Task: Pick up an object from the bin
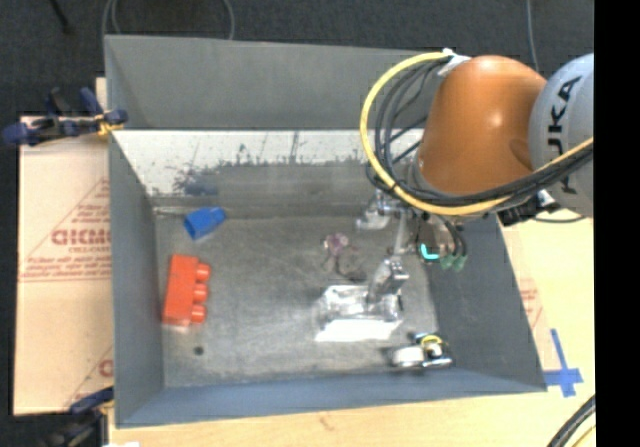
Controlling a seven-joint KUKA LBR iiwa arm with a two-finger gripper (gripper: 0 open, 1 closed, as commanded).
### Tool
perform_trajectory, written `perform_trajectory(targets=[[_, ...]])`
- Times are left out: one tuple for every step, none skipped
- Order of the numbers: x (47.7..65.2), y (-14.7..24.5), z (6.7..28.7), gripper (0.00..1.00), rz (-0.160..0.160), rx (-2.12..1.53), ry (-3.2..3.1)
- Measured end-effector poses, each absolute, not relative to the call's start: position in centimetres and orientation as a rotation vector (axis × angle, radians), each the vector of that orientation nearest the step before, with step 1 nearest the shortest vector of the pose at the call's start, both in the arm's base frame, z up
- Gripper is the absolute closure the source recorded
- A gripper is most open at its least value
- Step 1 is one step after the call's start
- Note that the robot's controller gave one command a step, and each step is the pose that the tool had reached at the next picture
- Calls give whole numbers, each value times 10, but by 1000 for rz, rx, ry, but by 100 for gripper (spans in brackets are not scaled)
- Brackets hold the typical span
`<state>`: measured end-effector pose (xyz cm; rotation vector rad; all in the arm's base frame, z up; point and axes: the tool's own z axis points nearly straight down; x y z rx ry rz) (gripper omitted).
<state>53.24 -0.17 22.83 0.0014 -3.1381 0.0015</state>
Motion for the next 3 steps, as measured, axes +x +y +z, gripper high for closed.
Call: perform_trajectory(targets=[[560,0,98,0,4,92,-3138],[561,1,102,100,2,91,-3142],[559,-5,192,100,3,87,-3149]])
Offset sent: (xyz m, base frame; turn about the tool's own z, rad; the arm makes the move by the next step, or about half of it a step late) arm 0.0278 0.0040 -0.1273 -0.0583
